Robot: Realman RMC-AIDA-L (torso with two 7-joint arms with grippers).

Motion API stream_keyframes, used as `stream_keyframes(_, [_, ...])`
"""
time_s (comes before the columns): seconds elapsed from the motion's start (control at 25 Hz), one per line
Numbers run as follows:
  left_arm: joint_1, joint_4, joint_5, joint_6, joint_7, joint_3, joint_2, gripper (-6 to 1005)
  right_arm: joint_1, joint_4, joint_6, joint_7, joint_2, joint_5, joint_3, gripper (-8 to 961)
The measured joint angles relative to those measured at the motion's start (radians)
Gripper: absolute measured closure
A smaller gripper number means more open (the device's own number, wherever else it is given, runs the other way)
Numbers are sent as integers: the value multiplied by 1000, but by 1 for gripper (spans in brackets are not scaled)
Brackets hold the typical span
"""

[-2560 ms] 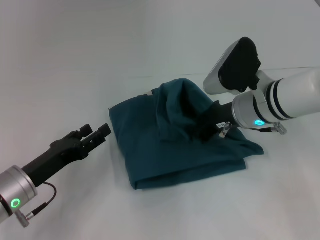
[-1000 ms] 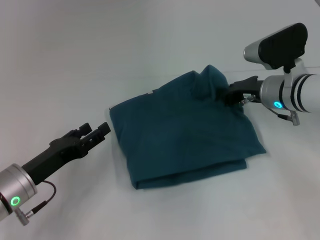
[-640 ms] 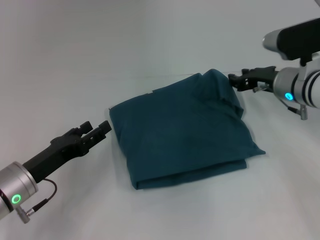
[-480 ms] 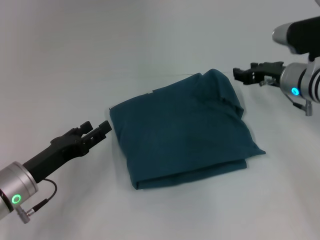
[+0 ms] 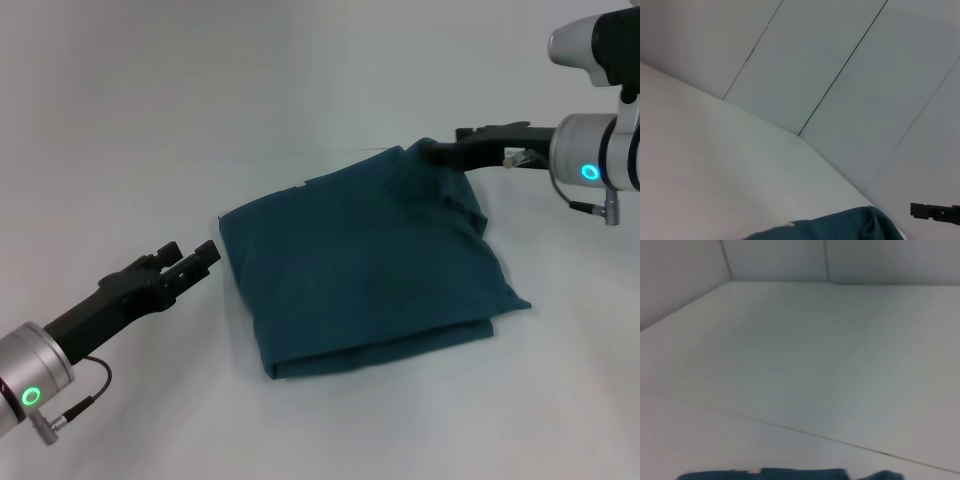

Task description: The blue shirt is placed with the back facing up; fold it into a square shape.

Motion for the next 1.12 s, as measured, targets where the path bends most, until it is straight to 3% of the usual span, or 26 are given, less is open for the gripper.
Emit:
stream_keyframes(0.2, [0,1,0,-2,0,0,0,246,21,-1,-78,-14,3,10,-12,297])
stream_keyframes(0.48, [-5,0,0,-4,0,-14,0,246,34,29,-88,-16,6,46,-92,300])
stream_keyframes(0.92, [-8,2,0,-5,0,-35,0,246,88,250,134,-153,13,211,-216,306])
stream_keyframes(1.12, [-12,2,0,-5,2,-39,0,246,95,286,195,-184,14,259,-251,309])
